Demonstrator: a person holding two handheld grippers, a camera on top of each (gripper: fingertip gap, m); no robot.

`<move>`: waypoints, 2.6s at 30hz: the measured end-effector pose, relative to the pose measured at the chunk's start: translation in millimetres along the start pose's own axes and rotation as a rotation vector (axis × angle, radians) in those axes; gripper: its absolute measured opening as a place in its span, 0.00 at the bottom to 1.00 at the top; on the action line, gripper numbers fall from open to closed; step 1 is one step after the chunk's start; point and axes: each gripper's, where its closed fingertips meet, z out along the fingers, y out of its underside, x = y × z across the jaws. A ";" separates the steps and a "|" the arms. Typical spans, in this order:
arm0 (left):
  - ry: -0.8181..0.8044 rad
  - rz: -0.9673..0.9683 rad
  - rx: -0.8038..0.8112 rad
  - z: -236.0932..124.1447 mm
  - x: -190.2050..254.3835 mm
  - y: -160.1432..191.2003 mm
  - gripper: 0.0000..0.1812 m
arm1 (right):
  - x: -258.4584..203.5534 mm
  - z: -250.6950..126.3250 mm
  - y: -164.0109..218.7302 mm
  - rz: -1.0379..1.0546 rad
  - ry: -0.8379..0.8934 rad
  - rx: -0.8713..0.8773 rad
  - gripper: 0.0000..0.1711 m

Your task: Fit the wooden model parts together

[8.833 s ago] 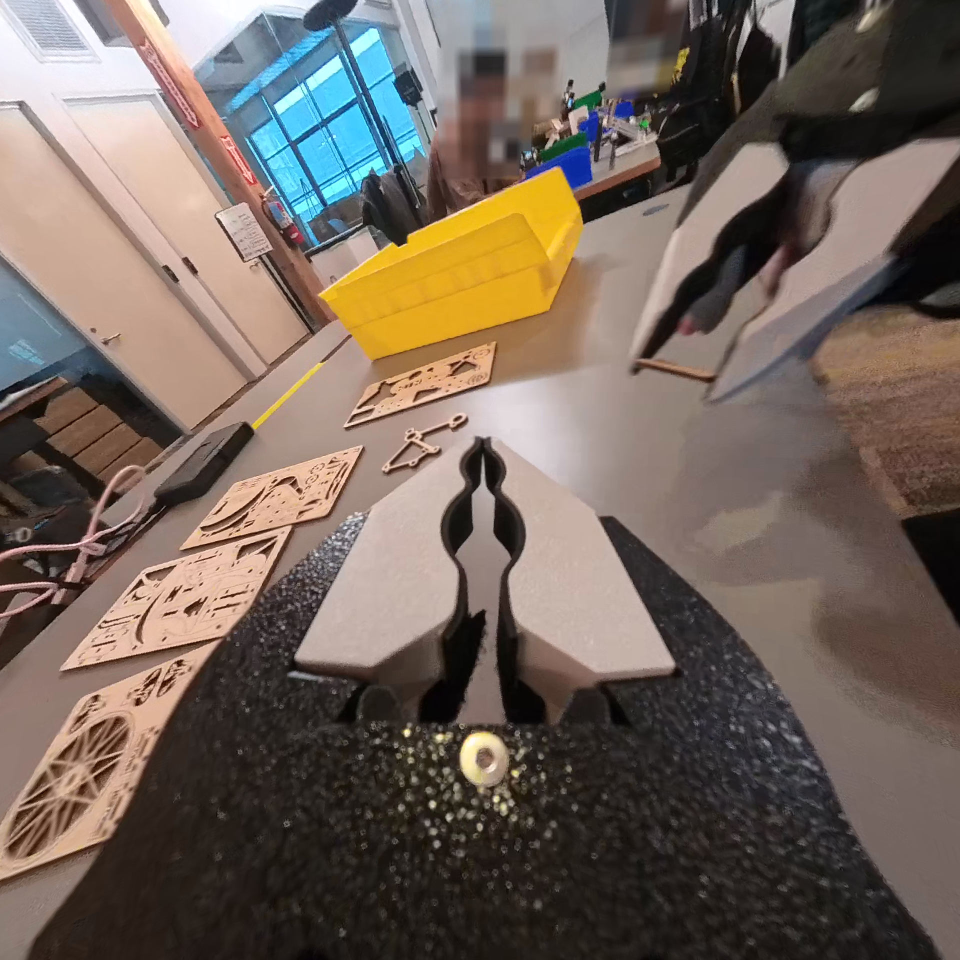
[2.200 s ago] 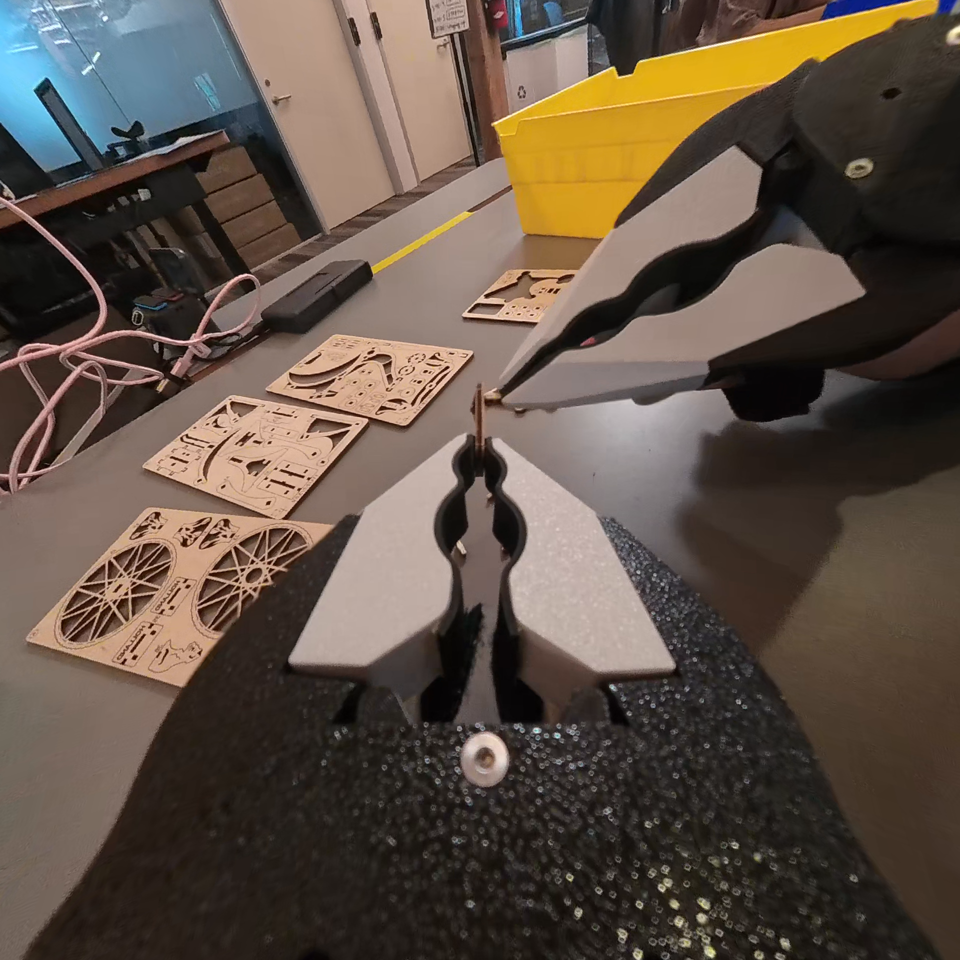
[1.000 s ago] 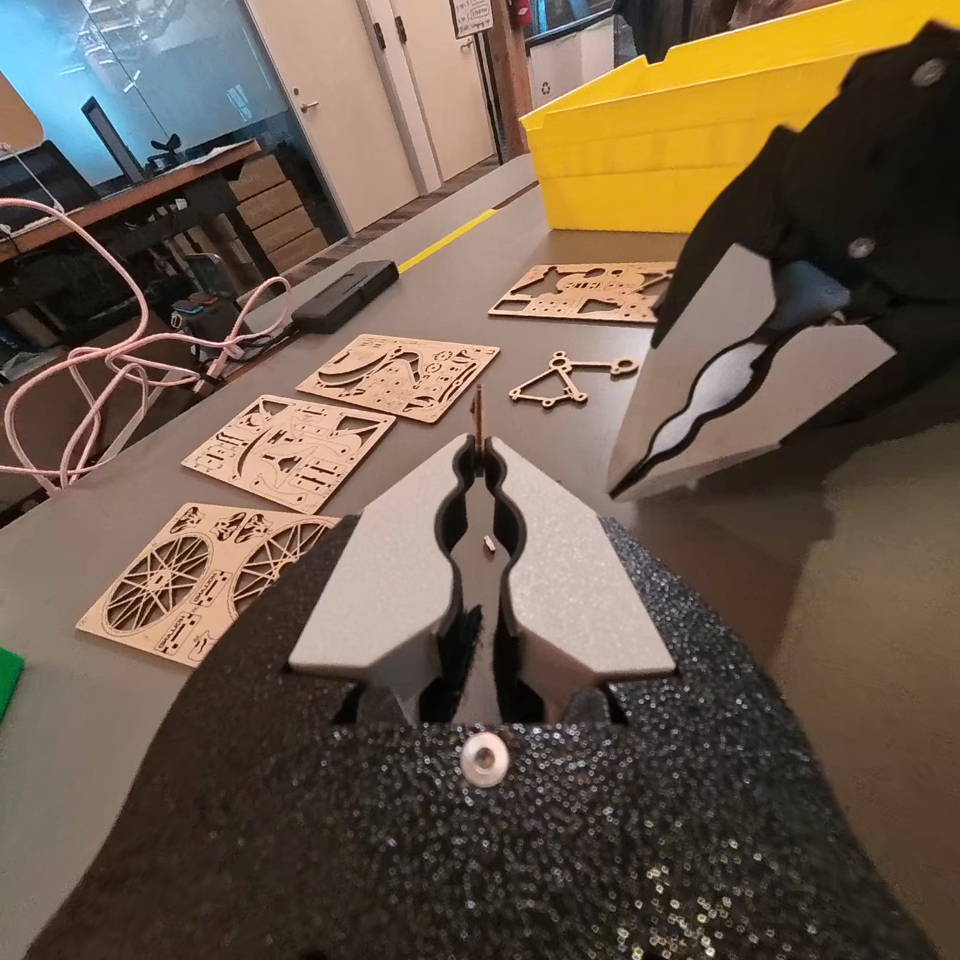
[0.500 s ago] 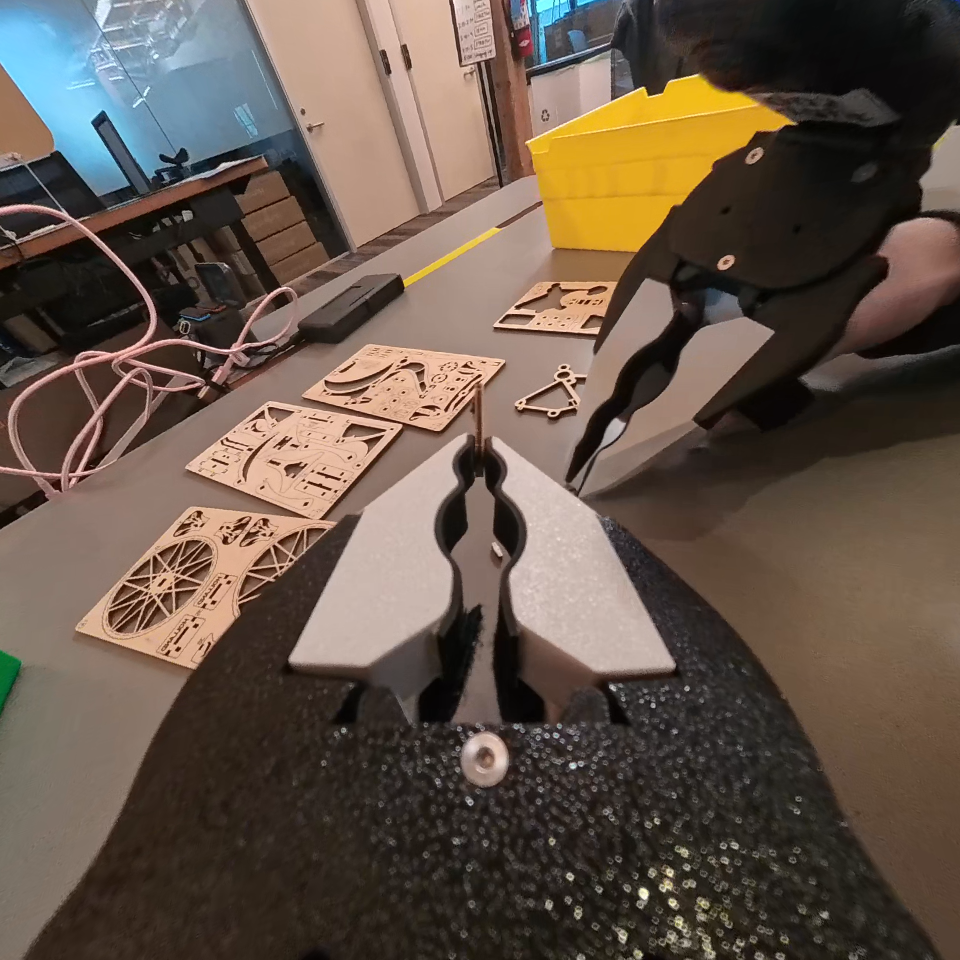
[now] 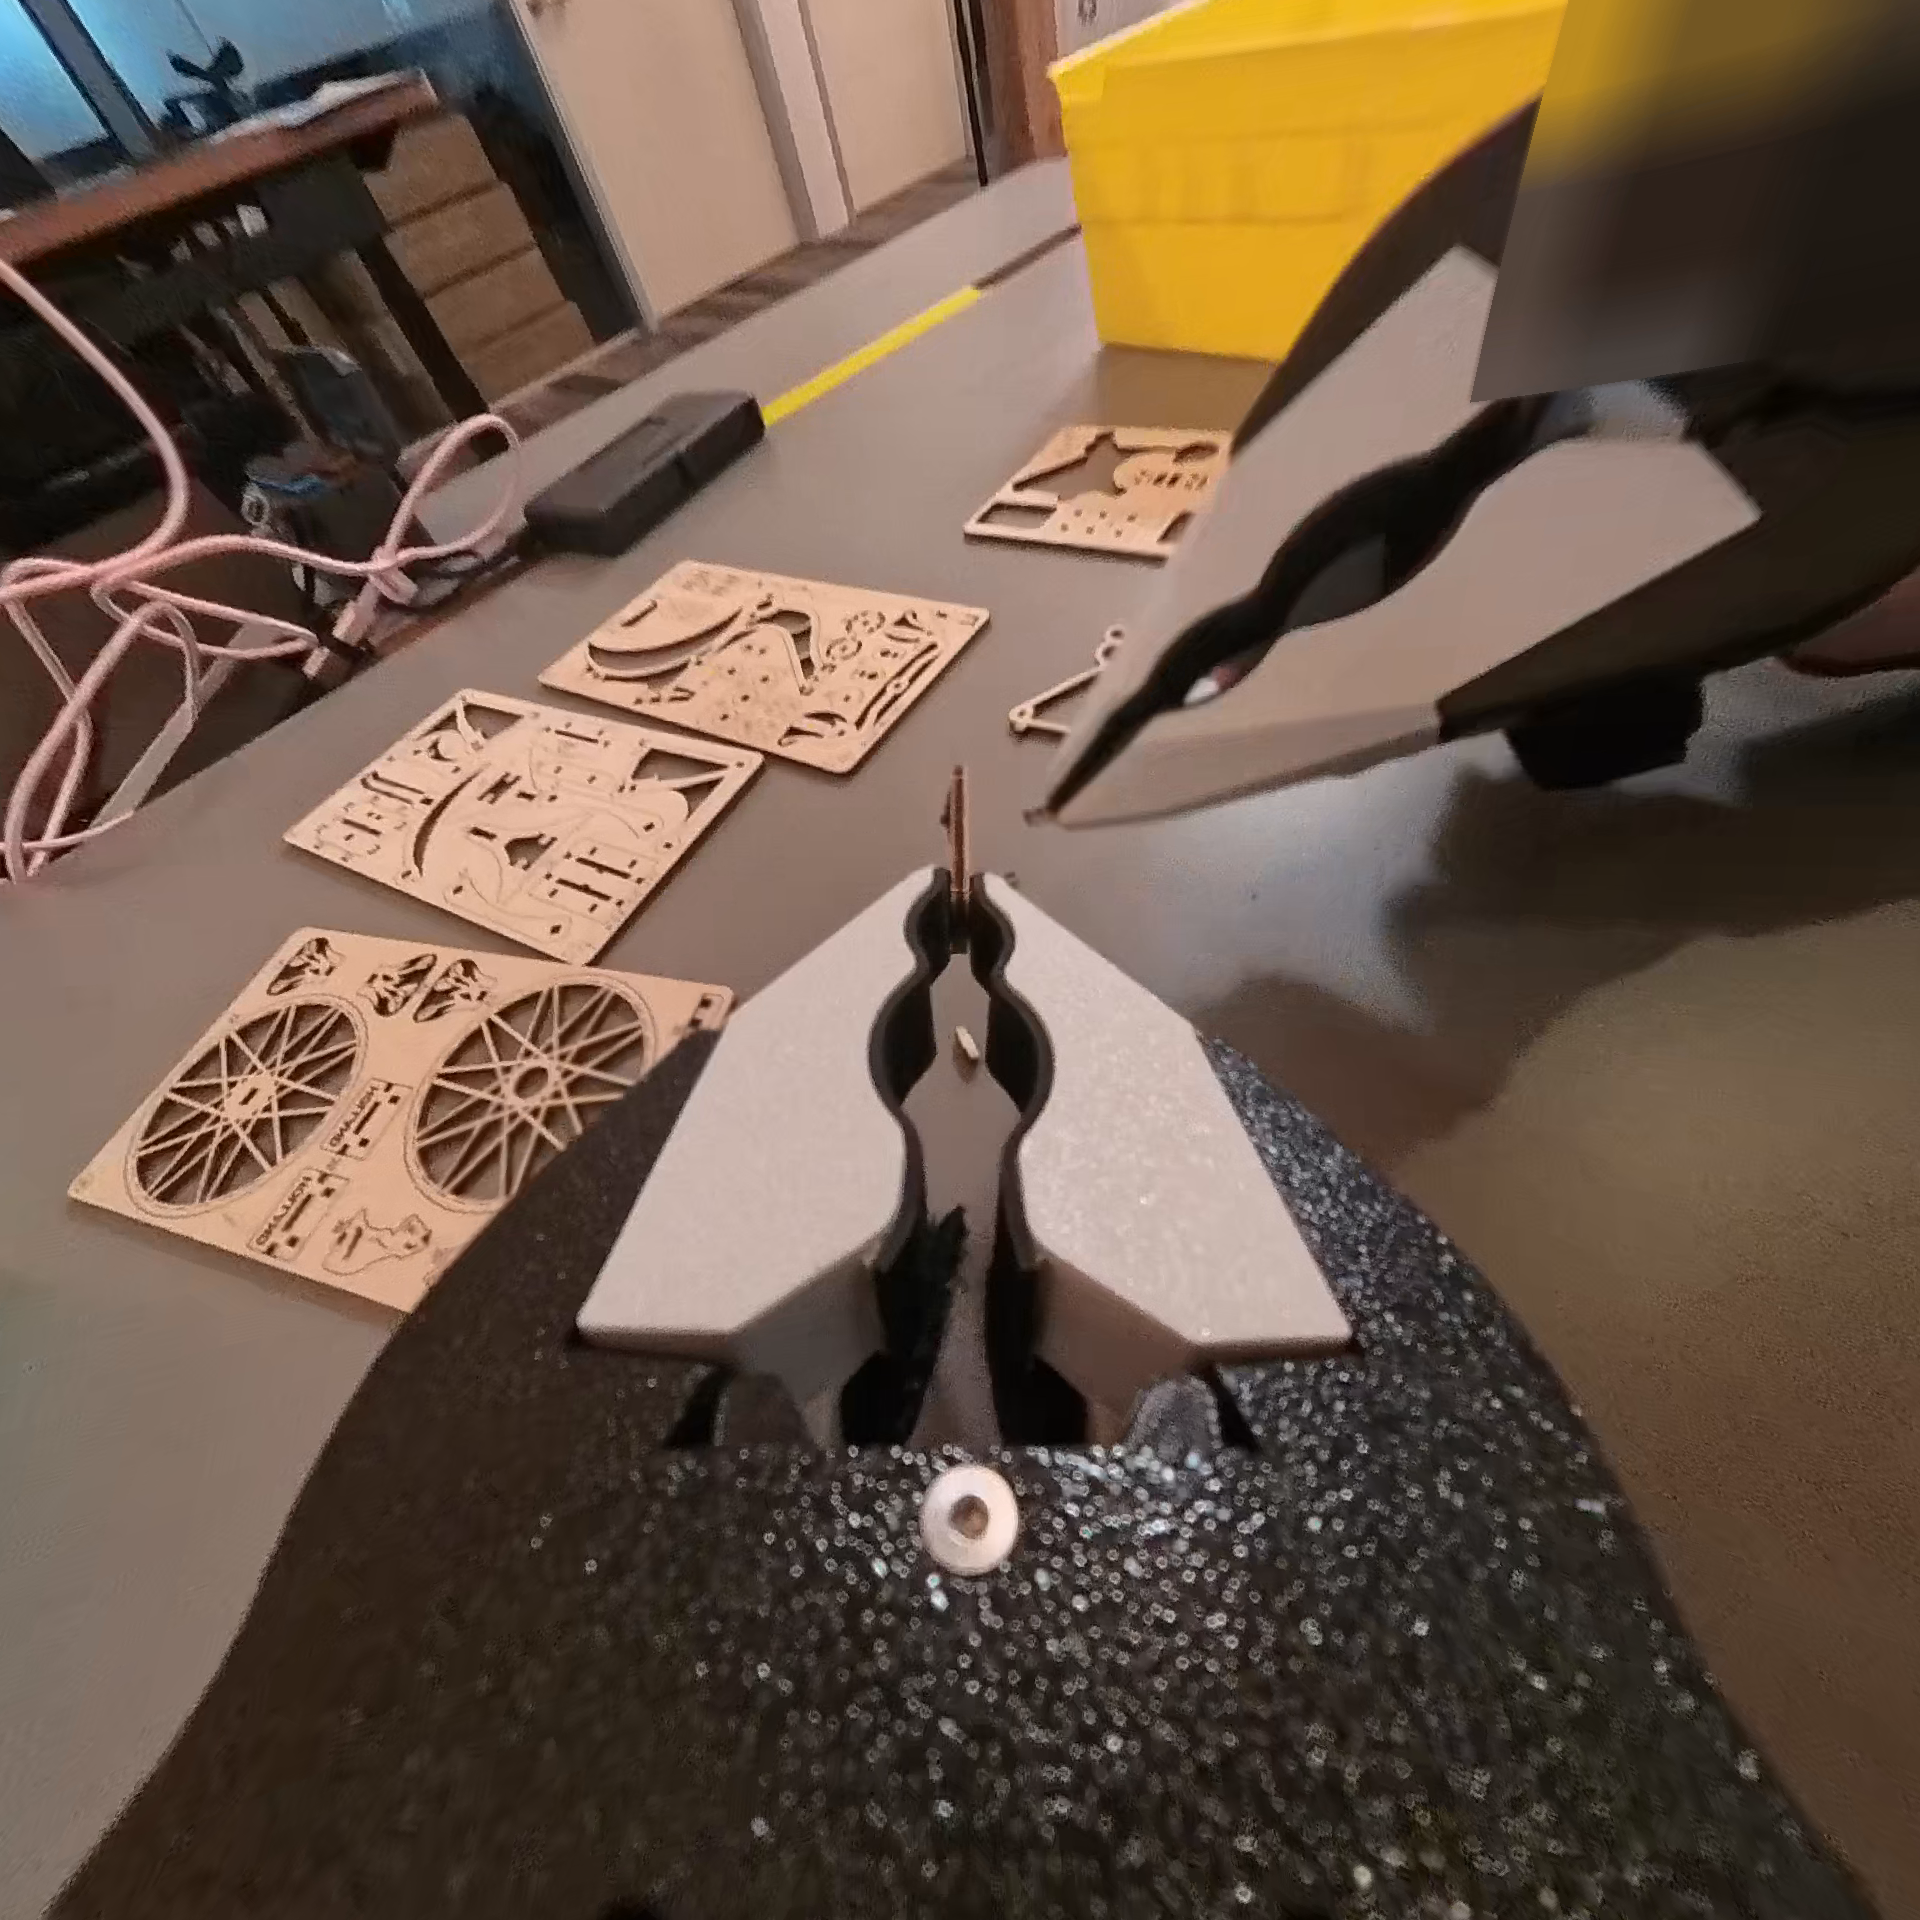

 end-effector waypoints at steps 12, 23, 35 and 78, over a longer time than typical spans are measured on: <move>-0.001 0.040 -0.067 4.6 4.5 8.4 0.00 | -4.4 6.5 -6.6 -0.010 0.069 0.020 0.00; 0.013 0.017 -0.052 2.5 5.0 6.4 0.00 | -2.0 3.8 -5.4 0.010 0.081 0.030 0.00; 0.023 -0.026 -0.040 1.2 2.4 4.8 0.00 | -5.2 1.7 -9.4 -0.068 0.097 0.057 0.00; 0.175 -0.286 0.108 -10.3 6.4 -15.0 0.00 | -2.2 -13.1 -33.4 -0.420 0.272 0.205 0.00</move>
